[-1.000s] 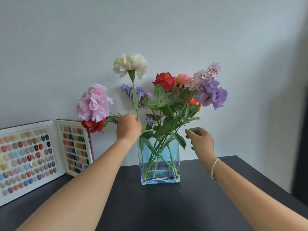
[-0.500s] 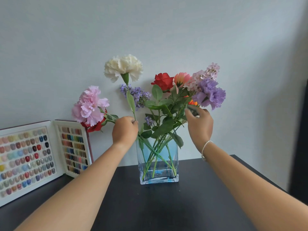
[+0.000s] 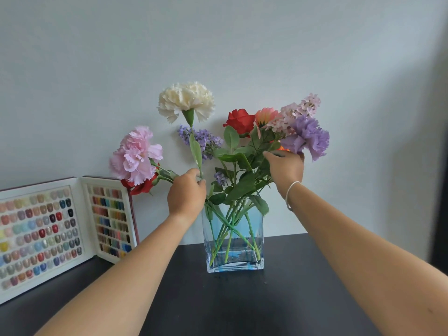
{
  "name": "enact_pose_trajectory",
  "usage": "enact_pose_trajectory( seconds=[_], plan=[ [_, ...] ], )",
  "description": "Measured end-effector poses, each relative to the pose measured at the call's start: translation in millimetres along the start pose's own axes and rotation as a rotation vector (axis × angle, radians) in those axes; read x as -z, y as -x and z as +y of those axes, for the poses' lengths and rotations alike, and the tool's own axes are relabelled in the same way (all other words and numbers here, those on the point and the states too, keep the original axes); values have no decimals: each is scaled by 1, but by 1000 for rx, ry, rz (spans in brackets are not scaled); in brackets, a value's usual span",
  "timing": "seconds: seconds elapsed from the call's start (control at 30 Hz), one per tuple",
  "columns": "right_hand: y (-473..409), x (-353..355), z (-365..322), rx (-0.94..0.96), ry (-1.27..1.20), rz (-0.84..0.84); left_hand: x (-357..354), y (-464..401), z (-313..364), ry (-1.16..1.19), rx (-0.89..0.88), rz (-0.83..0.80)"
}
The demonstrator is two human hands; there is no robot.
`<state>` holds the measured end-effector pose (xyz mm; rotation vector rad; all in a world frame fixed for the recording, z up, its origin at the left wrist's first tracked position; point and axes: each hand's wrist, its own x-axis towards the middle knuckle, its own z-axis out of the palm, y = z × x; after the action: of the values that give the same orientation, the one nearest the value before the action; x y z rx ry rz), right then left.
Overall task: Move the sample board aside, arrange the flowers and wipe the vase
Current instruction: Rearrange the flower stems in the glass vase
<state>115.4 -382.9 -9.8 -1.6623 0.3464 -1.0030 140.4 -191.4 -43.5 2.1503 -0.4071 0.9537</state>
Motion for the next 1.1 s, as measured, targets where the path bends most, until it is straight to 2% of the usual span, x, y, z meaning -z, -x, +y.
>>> enact_pose_trajectory(
  seconds=[0.23, 0.4, 0.6, 0.7, 0.8, 0.87, 1.0, 1.1],
  plan=[
    [-7, -14, -23, 80, 123, -91, 1, -3, 3, 53, -10, -14],
    [-12, -6, -10, 41, 272, -133, 0, -3, 0, 59, -6, -17],
    [-13, 5, -6, 74, 188, -199, -6, 1, 5, 109, 38, 17],
    [-12, 8, -1, 88, 167, -196, -8, 12, 12, 153, 57, 125],
    [-12, 9, 6, 90, 131, -172, -11, 27, 26, 256, -59, 256],
    [-12, 10, 9, 98, 110, -155, -16, 30, 34, 261, -142, 152],
    [-10, 12, 11, 105, 90, -137, -30, 21, 45, 1, -167, -167],
    [-9, 16, 14, 97, 60, -126, -33, 15, 50, -153, -183, -214]
  ],
)
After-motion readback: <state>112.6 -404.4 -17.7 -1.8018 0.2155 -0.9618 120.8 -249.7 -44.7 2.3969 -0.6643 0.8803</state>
